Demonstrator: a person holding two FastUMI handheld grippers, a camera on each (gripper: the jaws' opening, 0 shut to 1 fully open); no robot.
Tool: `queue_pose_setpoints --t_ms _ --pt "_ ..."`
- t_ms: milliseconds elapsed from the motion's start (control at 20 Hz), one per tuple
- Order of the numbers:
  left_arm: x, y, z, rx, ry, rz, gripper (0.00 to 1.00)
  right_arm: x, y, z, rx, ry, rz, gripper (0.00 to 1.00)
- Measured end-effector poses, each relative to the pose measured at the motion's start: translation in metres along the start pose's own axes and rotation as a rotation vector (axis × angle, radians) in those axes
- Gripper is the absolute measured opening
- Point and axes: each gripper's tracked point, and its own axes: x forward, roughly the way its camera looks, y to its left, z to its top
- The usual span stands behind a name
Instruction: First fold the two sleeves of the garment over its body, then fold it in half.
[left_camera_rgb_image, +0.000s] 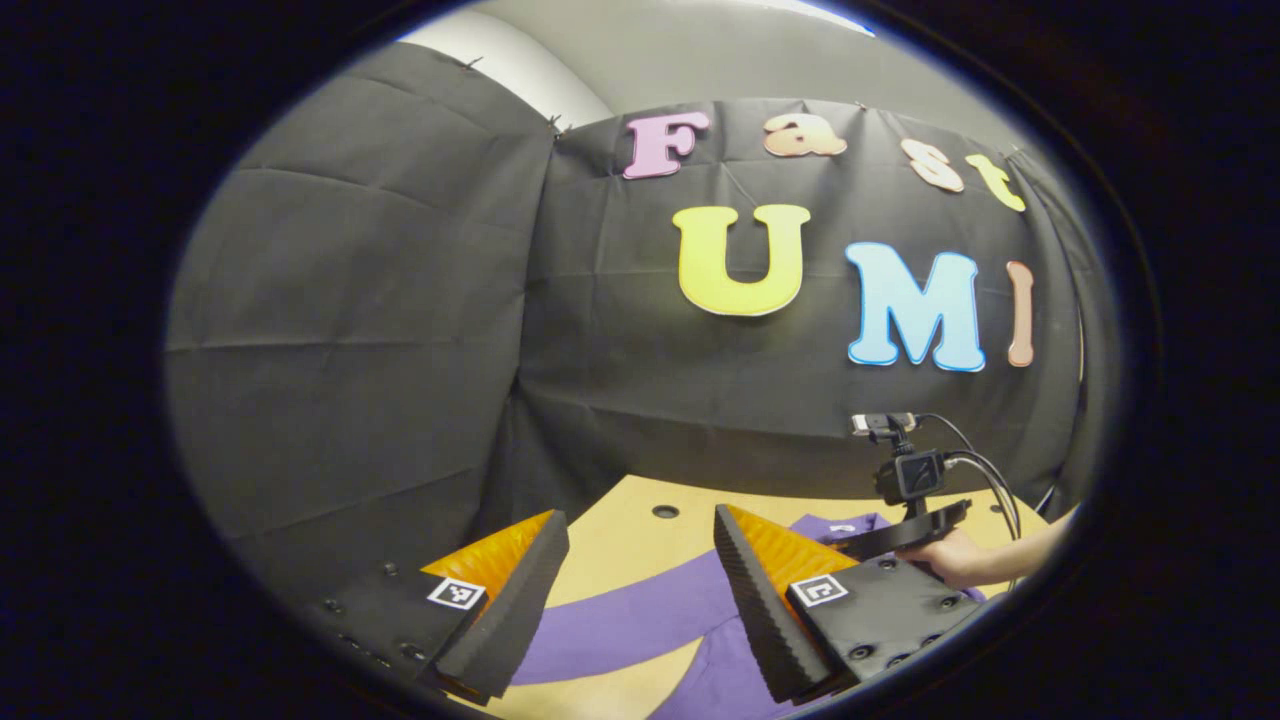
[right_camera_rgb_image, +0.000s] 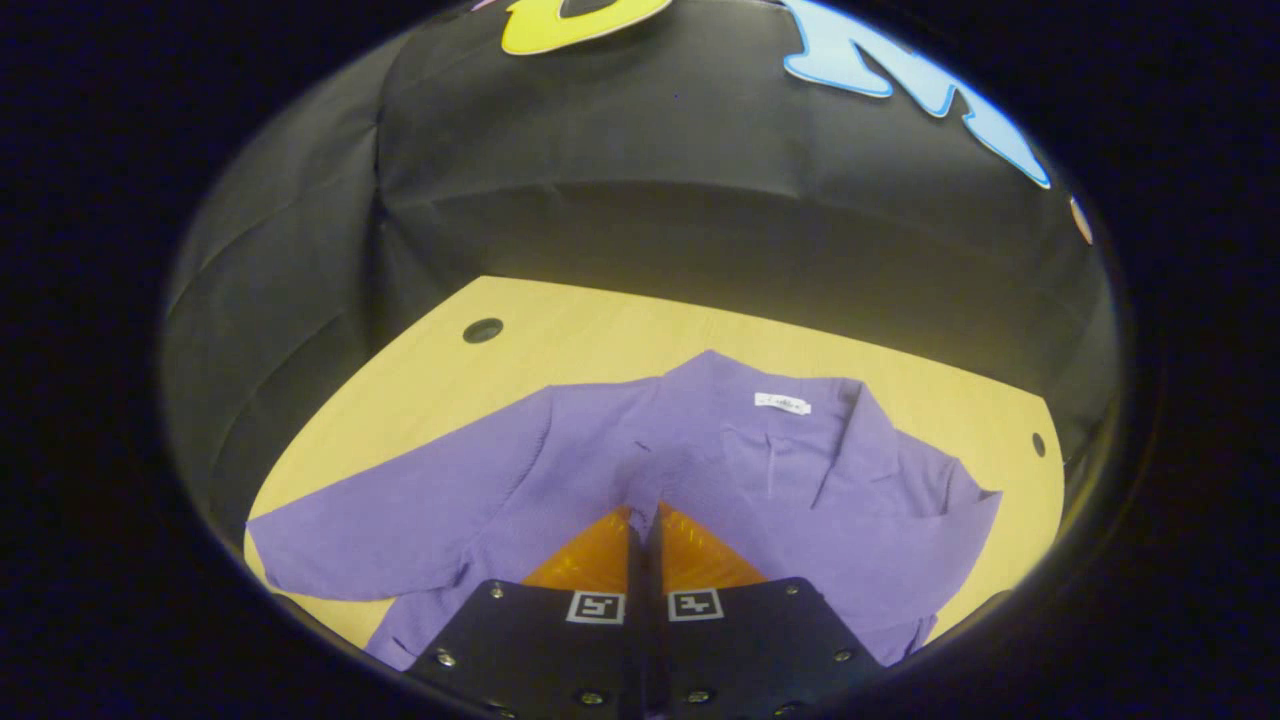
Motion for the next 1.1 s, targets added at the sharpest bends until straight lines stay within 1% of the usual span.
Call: queue_pose_setpoints --t_ms 100,150,200,250,300,350,400,500,550,600,650,700,750,800,850,950,1000,1050,1100 --pt "0.001 0.001 -0.003 0.0 0.009 0.008 0.95 0.007 0.005 -0.007 -0.002 0.025 0.008 0.01" --pt "0.0 0.001 -0.004 0.0 0.01 0.009 0.93 0.011 0.006 -0.011 -0.004 0.038 0.008 0.01" --pt "0.0 0.001 -0.004 0.001 0.012 0.011 0.95 0.014 0.009 -0.015 -0.004 0.052 0.009 0.01" --pt "-0.001 0.0 -0.005 0.002 0.013 0.013 0.95 0.018 0.012 -0.018 -0.004 0.062 0.013 0.01" --pt "-0.001 0.0 -0.007 0.003 0.013 0.014 0.94 0.02 0.014 -0.022 -0.003 0.071 0.018 0.03" --pt "0.0 0.001 -0.01 0.002 0.017 0.016 0.95 0.023 0.017 -0.024 -0.002 0.079 0.025 0.04" --pt "0.001 0.0 -0.016 0.001 0.03 0.018 0.94 0.022 0.019 -0.026 -0.002 0.083 0.035 0.06" --pt "0.001 -0.001 -0.023 -0.012 0.046 0.02 0.95 0.021 0.024 -0.025 -0.003 0.079 0.057 0.11" --pt "-0.001 -0.001 -0.026 -0.023 0.052 0.021 0.94 0.019 0.029 -0.023 -0.001 0.072 0.076 0.13" --pt "-0.002 -0.002 -0.027 -0.031 0.057 0.021 0.94 0.017 0.036 -0.023 -0.001 0.066 0.096 0.19" --pt "-0.002 -0.004 -0.03 -0.039 0.065 0.022 0.94 0.014 0.039 -0.021 -0.006 0.057 0.106 0.23" --pt "-0.003 -0.004 -0.032 -0.043 0.07 0.024 0.94 0.01 0.041 -0.019 -0.013 0.047 0.111 0.33" --pt "-0.005 -0.005 -0.036 -0.047 0.071 0.026 0.94 0.006 0.044 -0.017 -0.02 0.039 0.118 0.35" --pt "-0.006 -0.004 -0.038 -0.047 0.074 0.03 0.93 0.003 0.048 -0.017 -0.024 0.034 0.133 0.47" --pt "-0.008 -0.003 -0.039 -0.044 0.074 0.036 0.94 -0.003 0.05 -0.016 -0.026 0.032 0.143 0.53" --pt "-0.008 -0.001 -0.041 -0.041 0.075 0.047 0.93 -0.014 0.053 -0.012 -0.02 0.008 0.155 0.71" --pt "-0.01 0.001 -0.044 -0.041 0.079 0.053 0.93 -0.022 0.051 -0.007 -0.021 -0.013 0.146 0.87" --pt "-0.009 0.004 -0.047 -0.042 0.083 0.06 0.94 -0.03 0.049 -0.001 -0.027 -0.041 0.142 0.95" --pt "-0.009 0.007 -0.051 -0.046 0.089 0.065 0.94 -0.039 0.047 0.004 -0.039 -0.068 0.132 0.98"
